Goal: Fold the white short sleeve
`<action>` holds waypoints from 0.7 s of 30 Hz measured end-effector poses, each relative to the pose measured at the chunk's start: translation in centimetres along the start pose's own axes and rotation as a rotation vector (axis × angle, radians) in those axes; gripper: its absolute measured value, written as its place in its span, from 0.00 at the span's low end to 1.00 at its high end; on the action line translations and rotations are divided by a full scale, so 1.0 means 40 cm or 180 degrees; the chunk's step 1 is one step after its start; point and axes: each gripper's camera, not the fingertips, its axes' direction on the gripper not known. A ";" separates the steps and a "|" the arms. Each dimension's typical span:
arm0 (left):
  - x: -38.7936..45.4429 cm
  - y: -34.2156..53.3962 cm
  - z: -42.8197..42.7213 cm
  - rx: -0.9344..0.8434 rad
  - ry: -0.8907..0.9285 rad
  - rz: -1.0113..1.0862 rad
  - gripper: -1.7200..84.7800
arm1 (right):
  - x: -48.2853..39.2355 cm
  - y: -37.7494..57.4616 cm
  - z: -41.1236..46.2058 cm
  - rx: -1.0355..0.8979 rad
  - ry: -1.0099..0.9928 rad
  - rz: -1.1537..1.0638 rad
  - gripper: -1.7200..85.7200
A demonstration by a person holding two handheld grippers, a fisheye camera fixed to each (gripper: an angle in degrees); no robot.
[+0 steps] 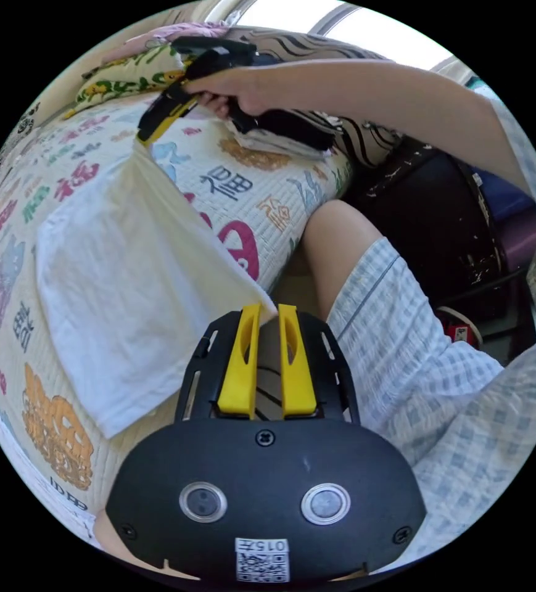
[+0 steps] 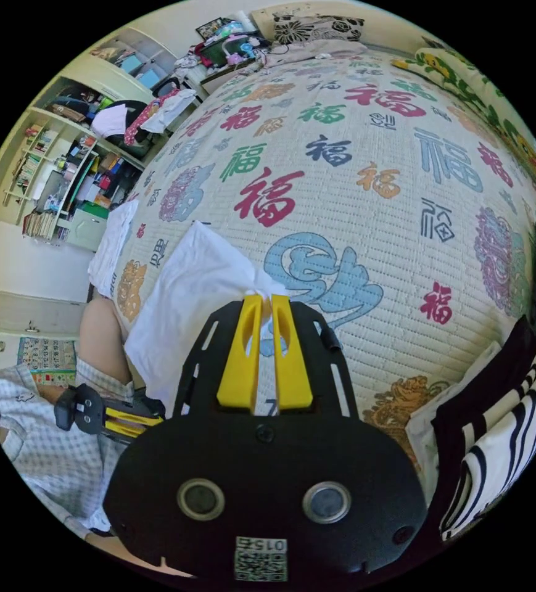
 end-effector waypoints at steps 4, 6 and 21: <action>-0.012 -0.004 0.164 -0.0427 0.0528 0.0119 0.09 | 0.094 0.078 -0.029 0.0070 0.0040 0.0352 0.09; -0.020 0.010 0.150 -0.0323 0.0593 0.0199 0.09 | 0.112 0.121 -0.063 0.0238 0.0002 0.0396 0.08; -0.609 0.146 0.131 -0.0018 -0.0464 -0.1035 0.09 | 0.243 0.182 -0.078 0.0368 -0.0164 0.0446 0.03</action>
